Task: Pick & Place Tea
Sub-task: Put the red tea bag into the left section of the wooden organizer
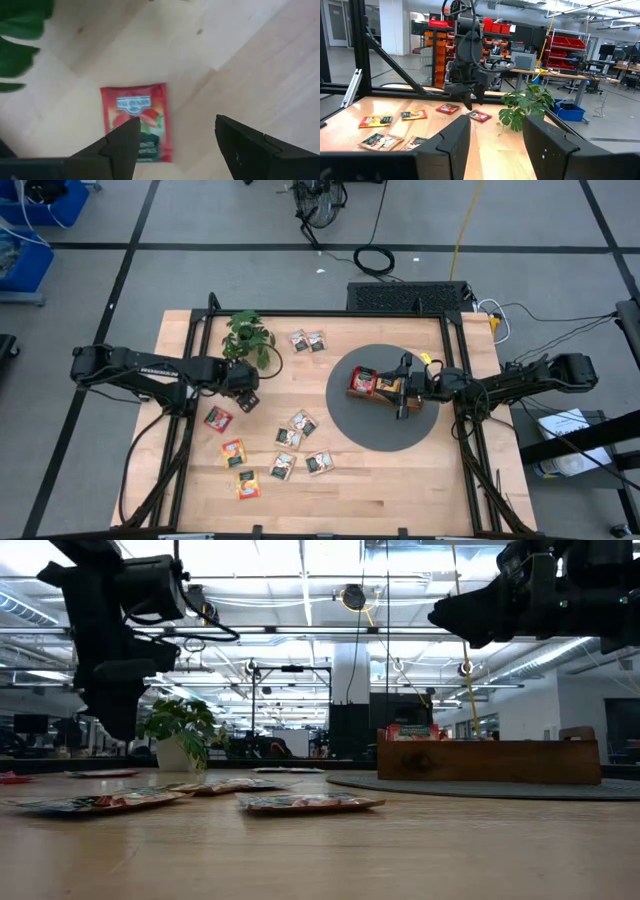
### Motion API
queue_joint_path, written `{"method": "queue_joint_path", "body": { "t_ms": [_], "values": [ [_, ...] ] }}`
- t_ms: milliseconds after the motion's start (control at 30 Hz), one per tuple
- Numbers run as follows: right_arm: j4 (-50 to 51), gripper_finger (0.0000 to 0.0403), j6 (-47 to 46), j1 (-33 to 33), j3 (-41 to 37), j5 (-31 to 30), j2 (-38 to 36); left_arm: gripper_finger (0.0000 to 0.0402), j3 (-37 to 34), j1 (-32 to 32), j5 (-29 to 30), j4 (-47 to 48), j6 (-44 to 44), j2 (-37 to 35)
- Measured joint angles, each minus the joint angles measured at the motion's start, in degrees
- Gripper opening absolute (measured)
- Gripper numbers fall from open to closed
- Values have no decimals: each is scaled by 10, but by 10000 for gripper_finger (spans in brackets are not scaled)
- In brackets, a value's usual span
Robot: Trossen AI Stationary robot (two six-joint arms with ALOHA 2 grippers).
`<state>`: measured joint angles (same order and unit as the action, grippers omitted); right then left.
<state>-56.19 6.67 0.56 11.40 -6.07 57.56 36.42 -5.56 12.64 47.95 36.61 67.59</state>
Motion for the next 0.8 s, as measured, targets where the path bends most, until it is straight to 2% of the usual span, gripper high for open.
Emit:
{"method": "queue_joint_path", "body": {
  "t_ms": [300,500,800],
  "values": [
    [3,167,0,0,0,0,0,255,-48,-61,-26,6,-10,0],
    [3,167,0,0,0,1,0,255,-98,-82,-84,-75,-36,0],
    [4,167,0,0,0,1,0,255,-135,-96,-79,-104,-6,-4]
  ]
}}
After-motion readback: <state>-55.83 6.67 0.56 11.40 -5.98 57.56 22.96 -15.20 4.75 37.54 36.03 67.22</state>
